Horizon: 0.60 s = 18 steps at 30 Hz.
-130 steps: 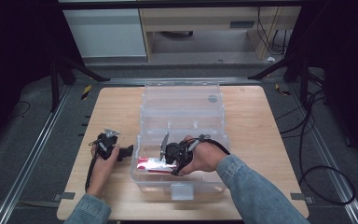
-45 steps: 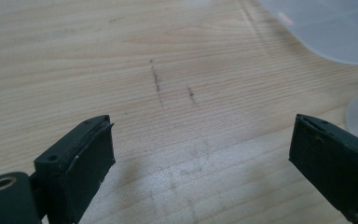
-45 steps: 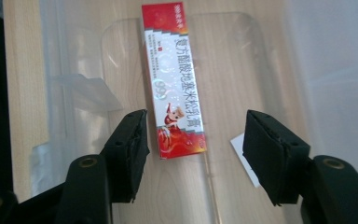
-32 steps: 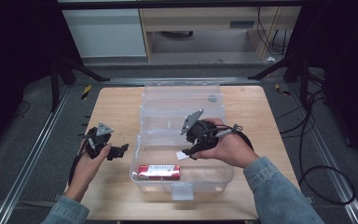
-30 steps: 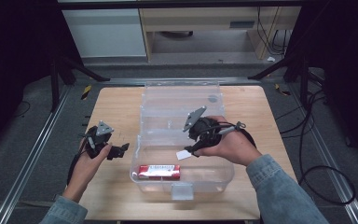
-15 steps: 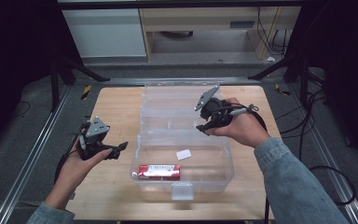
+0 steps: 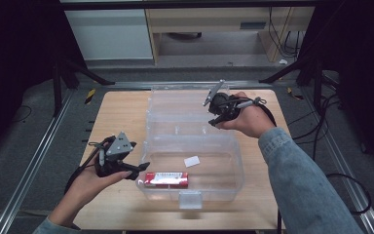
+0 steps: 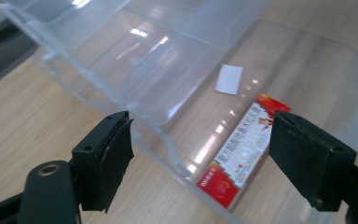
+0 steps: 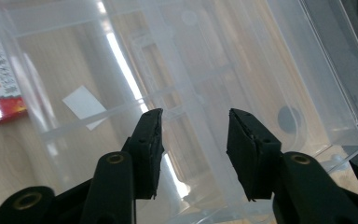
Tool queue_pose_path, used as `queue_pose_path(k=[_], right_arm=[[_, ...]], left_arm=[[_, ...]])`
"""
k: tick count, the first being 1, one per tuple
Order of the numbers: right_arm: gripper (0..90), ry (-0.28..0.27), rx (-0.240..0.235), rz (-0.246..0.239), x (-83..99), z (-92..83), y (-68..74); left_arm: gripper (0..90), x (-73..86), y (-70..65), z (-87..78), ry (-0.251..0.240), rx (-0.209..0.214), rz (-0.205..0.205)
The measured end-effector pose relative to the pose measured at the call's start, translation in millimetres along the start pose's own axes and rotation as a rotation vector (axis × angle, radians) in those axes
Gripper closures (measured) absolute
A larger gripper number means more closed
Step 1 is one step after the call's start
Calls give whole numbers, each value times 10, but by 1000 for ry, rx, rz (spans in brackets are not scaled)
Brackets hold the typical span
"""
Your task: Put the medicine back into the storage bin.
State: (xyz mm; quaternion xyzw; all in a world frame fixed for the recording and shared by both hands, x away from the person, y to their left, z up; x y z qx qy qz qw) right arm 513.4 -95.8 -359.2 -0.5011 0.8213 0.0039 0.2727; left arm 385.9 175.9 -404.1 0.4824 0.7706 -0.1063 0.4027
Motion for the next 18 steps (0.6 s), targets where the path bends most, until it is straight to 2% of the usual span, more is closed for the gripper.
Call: queue_pose_path(k=[4, 5, 7, 11, 14, 15, 18], right_arm=[[564, 26, -9, 14, 20, 89, -79], [568, 34, -16, 18, 28, 124, -99], [575, 37, -18, 21, 30, 138, -102], [639, 69, -20, 1, 71, 205, -129], [658, 77, -23, 3, 83, 217, -143], [680, 80, -32, -6, 88, 221, -145], [695, 80, -29, -13, 85, 225, -135]], left_arm=[[208, -29, -116, 45, 9, 29, 31], [209, -30, -165, 55, 12, 51, 37], [211, -23, -191, 60, 20, 58, 47], [253, 25, -280, 82, 40, 97, 64], [261, 57, -318, 90, 59, 122, 86], [261, 102, -376, 116, 85, 138, 103], [274, 129, -434, 137, 92, 154, 108]])
Point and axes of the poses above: each handheld gripper's, and its own axes: z roughly forward along the jaws, x roughly out of its underside, y roughly to its left, the point moved 6 cm from there along z, roughly forward along the jaws, and after that the axes turned 6 degrees about z, right-handed, at the moved point
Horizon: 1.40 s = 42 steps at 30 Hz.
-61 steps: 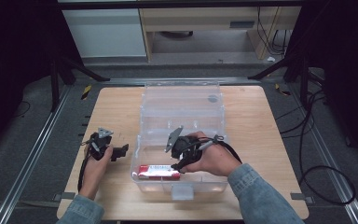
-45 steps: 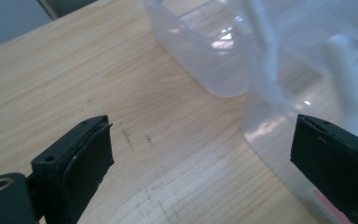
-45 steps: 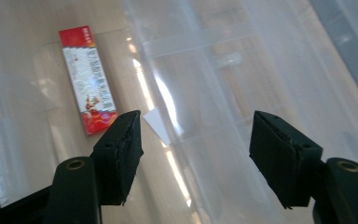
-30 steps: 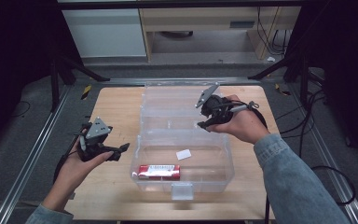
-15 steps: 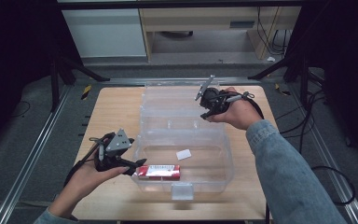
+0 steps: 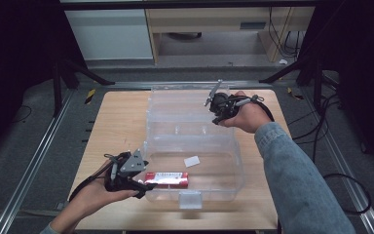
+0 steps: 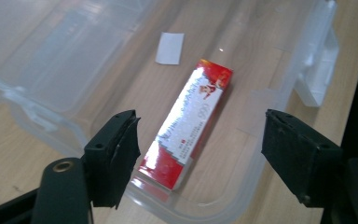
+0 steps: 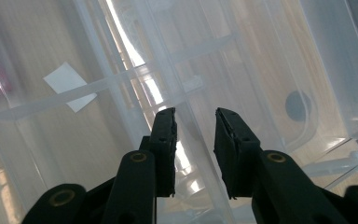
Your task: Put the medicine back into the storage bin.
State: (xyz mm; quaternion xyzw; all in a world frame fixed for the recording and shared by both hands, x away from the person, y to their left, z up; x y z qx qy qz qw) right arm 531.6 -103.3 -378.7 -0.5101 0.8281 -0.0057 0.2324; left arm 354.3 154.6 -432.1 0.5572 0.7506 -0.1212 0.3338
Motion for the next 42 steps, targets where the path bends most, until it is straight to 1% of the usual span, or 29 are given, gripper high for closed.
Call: queue_pose_path(k=[1, 2, 4, 6, 7, 8, 10, 11, 12, 14, 15, 16, 17, 19, 20, 23, 25, 27, 30, 32, 33, 34, 35, 36, 37, 38, 39, 42], right_arm=[[697, 5, 1, -1, -1, -1, 1], [697, 5, 1, -1, -1, -1, 1], [700, 7, 1, 0, -2, -1, 1], [706, 10, 3, 1, -3, -1, 5], [709, 11, 4, 1, -4, -1, 8], [709, 11, 4, 1, -4, -1, 8], [712, 10, 4, 0, -5, 0, 9], [712, 10, 2, 0, -5, 1, 7], [712, 10, 2, 0, -5, 1, 7], [712, 11, 1, -1, -5, 2, 5], [713, 11, 1, 0, -7, 3, 8], [713, 11, 1, 0, -7, 3, 8], [713, 11, 0, 1, -8, 3, 7], [713, 11, -1, 0, -8, 5, 5], [713, 12, -2, 1, -11, 6, 5], [713, 15, -5, 4, -13, 7, 4], [713, 14, -6, -3, -14, 8, -1], [713, 15, -7, -2, -16, 9, 1], [714, 14, -6, -2, -18, 10, -2], [714, 14, -5, 5, -23, 14, -5], [715, 15, -6, -1, -25, 16, -13], [717, 15, -5, 2, -30, 20, -17], [719, 17, 0, 0, -39, 26, -32], [719, 17, 0, 0, -39, 26, -32], [719, 19, 4, -1, -50, 37, -50], [719, 19, 4, -1, -50, 37, -50], [719, 22, 10, 1, -63, 50, -68], [719, 27, 13, 1, -77, 58, -82]], left_arm=[[293, 16, -37, 40, 7, 11, 7], [295, 16, -37, 40, 7, 11, 7], [306, 47, -85, 97, 24, 33, 21], [327, 73, -115, 134, 45, 44, 32], [337, 78, -134, 149, 45, 48, 27], [337, 83, -152, 159, 49, 60, 30], [348, 97, -185, 194, 66, 71, 40], [368, 118, -204, 239, 87, 72, 49], [379, 118, -204, 239, 87, 72, 49], [391, 132, -228, 281, 103, 91, 58], [416, 138, -242, 302, 109, 97, 63], [416, 142, -251, 321, 112, 103, 68], [444, 154, -260, 348, 124, 111, 69], [459, 160, -268, 372, 122, 116, 65], [502, 162, -271, 385, 121, 117, 68], [571, 170, -283, 407, 127, 121, 77], [586, 170, -281, 410, 126, 122, 82], [637, 163, -263, 405, 122, 113, 84], [652, 154, -266, 408, 115, 120, 88], [671, 151, -265, 411, 121, 122, 97], [678, 151, -262, 414, 124, 126, 101], [690, 149, -260, 421, 119, 129, 96], [719, 149, -248, 429, 118, 142, 95], [734, 149, -248, 429, 118, 142, 95], [750, 146, -226, 441, 111, 155, 85], [763, 146, -226, 441, 111, 155, 85], [766, 140, -203, 449, 108, 156, 94], [772, 135, -183, 456, 110, 160, 95]])
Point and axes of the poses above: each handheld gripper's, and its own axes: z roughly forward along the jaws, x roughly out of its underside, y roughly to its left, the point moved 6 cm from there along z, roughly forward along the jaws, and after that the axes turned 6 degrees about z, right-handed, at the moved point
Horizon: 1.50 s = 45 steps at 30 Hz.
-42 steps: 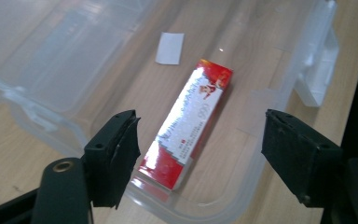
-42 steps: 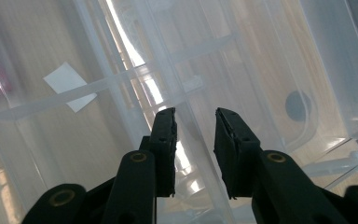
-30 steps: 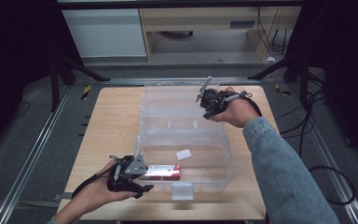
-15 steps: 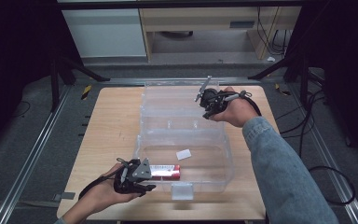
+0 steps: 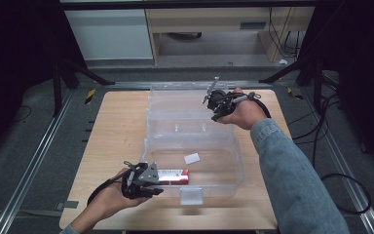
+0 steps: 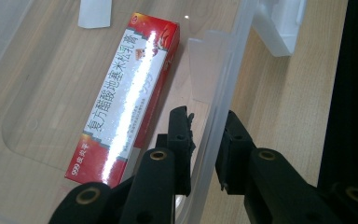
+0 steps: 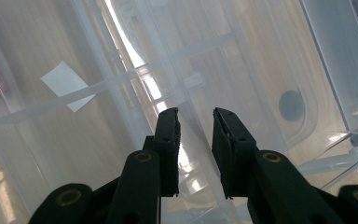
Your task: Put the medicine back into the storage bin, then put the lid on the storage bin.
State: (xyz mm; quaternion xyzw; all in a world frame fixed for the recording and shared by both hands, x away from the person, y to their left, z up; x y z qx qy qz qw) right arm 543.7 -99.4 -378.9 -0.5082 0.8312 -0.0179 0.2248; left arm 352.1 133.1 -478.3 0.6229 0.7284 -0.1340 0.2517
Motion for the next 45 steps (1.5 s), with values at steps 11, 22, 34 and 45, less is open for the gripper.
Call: queue_pose_path(k=[11, 22, 34, 45], right_arm=[[710, -8, 16, 28, -48, 54, -117], [760, 8, -3, 6, -82, 43, -126], [826, 12, -56, -3, -94, -67, -78], [849, 3, -67, -27, -51, -193, -7]], left_arm=[[782, -31, 156, 40, -11, 24, -8], [780, -37, 190, 54, -27, 24, -31], [767, -42, 203, 53, -17, 1, -32], [751, -46, 215, 54, -3, -13, -30]])
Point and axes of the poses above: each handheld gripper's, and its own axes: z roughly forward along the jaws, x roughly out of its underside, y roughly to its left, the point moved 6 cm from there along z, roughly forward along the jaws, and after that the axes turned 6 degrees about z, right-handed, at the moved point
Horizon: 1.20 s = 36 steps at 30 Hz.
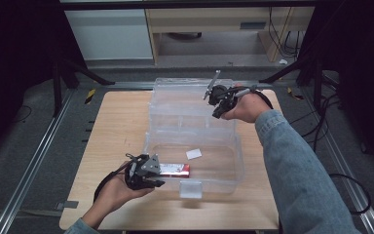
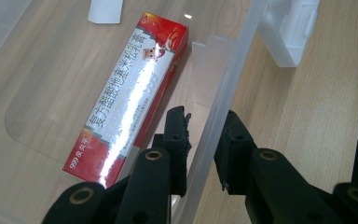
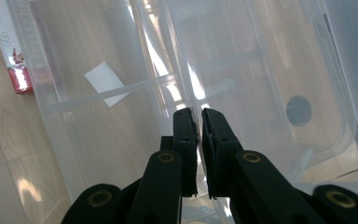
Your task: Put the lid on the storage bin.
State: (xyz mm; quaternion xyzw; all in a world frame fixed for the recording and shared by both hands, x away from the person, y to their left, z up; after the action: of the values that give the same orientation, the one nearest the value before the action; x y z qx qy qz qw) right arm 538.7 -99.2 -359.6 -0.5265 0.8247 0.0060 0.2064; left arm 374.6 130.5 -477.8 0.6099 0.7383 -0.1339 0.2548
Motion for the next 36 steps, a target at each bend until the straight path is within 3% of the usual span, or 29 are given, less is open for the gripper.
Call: queue_pose_path(k=[14, 20, 36], right_arm=[[857, -34, 1, -10, 53, -143, 130], [865, -51, 27, -29, 114, -226, 241], [875, -83, 27, -46, 213, -378, 465]], left_arm=[[741, -9, 1, 6, 4, -17, 2], [728, -10, 7, 8, 6, -20, 4], [719, -20, 9, 12, 16, -27, 10]])
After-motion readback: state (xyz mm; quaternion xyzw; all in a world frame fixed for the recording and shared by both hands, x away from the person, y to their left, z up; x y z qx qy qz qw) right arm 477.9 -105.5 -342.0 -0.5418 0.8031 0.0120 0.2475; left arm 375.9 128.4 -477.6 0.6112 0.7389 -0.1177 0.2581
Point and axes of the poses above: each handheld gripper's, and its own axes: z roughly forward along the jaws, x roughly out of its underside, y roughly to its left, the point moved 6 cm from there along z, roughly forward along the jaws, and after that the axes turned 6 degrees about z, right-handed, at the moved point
